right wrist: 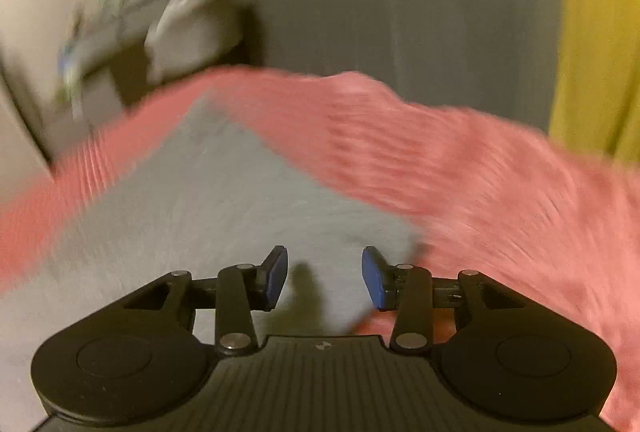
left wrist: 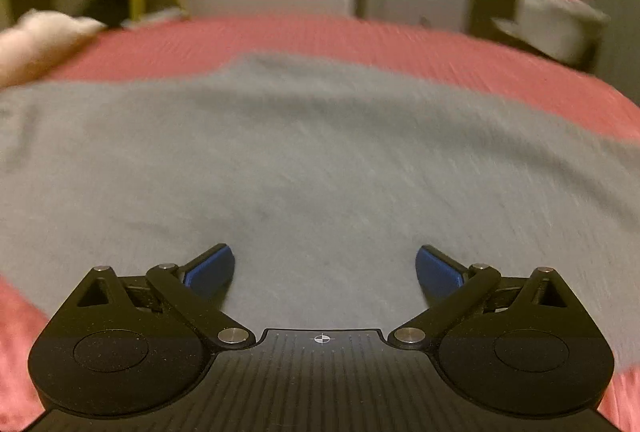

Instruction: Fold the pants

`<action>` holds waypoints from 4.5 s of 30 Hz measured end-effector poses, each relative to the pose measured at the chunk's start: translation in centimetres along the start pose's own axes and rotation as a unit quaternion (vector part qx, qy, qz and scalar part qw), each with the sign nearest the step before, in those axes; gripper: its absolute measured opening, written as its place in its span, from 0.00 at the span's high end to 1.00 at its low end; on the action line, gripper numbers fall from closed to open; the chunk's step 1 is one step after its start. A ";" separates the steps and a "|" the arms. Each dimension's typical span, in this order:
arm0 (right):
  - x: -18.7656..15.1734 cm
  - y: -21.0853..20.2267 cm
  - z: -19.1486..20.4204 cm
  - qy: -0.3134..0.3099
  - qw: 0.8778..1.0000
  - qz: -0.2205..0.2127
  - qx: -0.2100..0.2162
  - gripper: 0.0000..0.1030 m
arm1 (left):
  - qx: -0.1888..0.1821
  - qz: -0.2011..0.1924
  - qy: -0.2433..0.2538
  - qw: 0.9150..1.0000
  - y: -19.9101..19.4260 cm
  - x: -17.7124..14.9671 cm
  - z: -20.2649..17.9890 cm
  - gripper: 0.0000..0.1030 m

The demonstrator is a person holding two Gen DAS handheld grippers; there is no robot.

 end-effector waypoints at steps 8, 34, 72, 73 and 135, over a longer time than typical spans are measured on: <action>0.2 -2.1 -3.9 0.121 0.984 0.041 0.127 0.40 | 0.043 0.010 -0.068 0.997 -1.0 -0.1 3.3 0.01; 3.1 1.0 3.6 0.044 0.991 0.032 0.121 0.92 | -0.014 -0.005 -0.081 0.997 -3.1 1.1 2.9 0.01; -11.5 -2.7 18.2 -0.141 0.961 0.077 0.225 0.26 | -0.294 0.057 -0.126 0.946 3.7 4.2 -5.4 0.06; -11.4 -2.7 18.5 -0.139 0.961 0.074 0.229 0.24 | -0.294 0.054 -0.119 0.947 3.7 4.2 -5.7 0.12; -9.8 -4.2 20.2 -0.126 0.950 0.019 0.286 0.18 | -0.393 0.150 -0.240 0.875 7.7 3.9 -5.5 0.82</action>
Point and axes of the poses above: each gripper's, at about its wrist camera, not at the fingertips, and y roughly the way its jaws point, z to its left, x to its top, the point moved 8 cm from there along y, roughly the way its jaws point, and after that the axes turned 6 degrees about -x, right-handed, at the moved point
